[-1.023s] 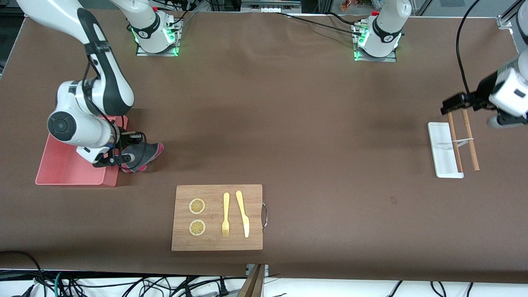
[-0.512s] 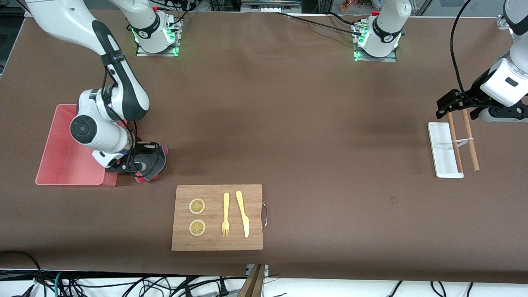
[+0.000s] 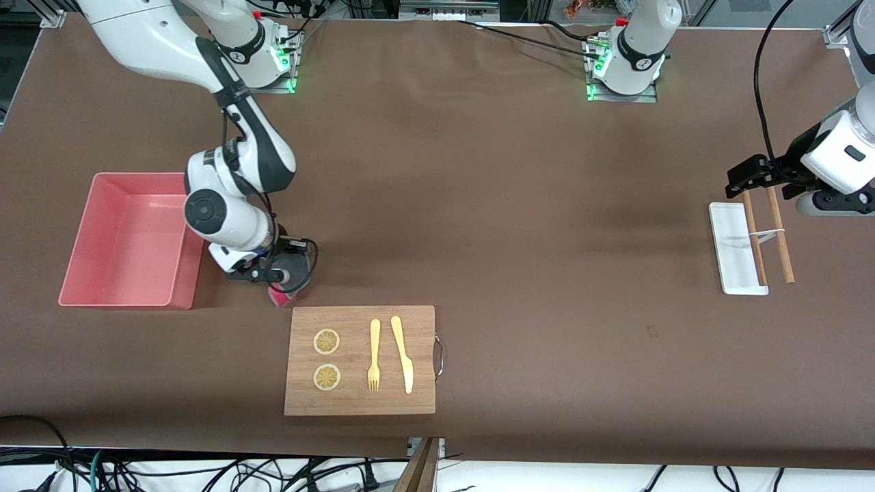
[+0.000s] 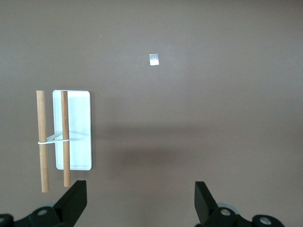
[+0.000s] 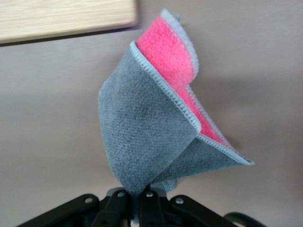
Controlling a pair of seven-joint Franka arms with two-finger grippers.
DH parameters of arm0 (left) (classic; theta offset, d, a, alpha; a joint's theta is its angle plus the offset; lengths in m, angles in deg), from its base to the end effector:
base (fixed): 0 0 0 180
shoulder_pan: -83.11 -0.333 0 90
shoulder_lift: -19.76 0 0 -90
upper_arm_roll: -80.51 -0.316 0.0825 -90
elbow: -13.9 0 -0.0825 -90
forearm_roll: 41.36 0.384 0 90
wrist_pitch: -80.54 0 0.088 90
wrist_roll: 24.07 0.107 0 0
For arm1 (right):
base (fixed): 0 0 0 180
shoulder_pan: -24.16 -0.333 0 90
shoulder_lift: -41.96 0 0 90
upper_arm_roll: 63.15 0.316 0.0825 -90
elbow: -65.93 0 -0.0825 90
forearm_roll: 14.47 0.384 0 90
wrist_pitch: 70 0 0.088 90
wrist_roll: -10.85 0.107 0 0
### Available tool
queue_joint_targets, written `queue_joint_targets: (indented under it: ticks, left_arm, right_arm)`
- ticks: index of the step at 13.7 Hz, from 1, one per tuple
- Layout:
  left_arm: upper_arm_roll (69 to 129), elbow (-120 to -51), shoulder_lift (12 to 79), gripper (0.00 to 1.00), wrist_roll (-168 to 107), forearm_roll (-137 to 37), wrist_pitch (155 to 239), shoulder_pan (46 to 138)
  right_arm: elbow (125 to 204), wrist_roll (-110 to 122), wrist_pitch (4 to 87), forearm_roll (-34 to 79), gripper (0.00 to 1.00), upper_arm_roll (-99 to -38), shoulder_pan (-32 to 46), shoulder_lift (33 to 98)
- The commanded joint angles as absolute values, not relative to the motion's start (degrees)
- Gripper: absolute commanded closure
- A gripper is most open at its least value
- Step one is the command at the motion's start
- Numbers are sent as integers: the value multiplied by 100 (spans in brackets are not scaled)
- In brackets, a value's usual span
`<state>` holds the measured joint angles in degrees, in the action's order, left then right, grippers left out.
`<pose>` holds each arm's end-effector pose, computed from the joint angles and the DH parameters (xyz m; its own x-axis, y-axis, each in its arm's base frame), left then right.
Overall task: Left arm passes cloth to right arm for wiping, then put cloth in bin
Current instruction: 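Wipe the table beside the wooden board with the cloth in the right gripper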
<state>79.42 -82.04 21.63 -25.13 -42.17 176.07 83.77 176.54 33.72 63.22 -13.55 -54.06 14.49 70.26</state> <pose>0.5681 0.0027 0.5653 0.9988 0.0274 -0.0400 0.0279 -0.9995 0.0126 0.5829 0.1947 0.2253 0.9882 -0.0951 -0.1203 -0.1007 -0.9940 -0.0420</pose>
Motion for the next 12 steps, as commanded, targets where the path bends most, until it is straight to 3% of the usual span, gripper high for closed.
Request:
queue_joint_targets:
  ticks: [1, 9, 12]
  left_arm:
    - [7937, -7980, 2275, 0, -2434, -4084, 17441, 8364]
    - [7946, -7962, 2319, 0, -2434, -4083, 17441, 8390]
    - [7946, -7962, 2319, 0, -2434, -4083, 17441, 8390]
  right_arm:
    - [17326, 4183, 6271, -1140, 100, -5147, 1266, 7114]
    - [16684, 6374, 6219, -533, 100, -4882, 228, 7246]
    - [16683, 6148, 5920, -533, 100, -4909, 411, 7228]
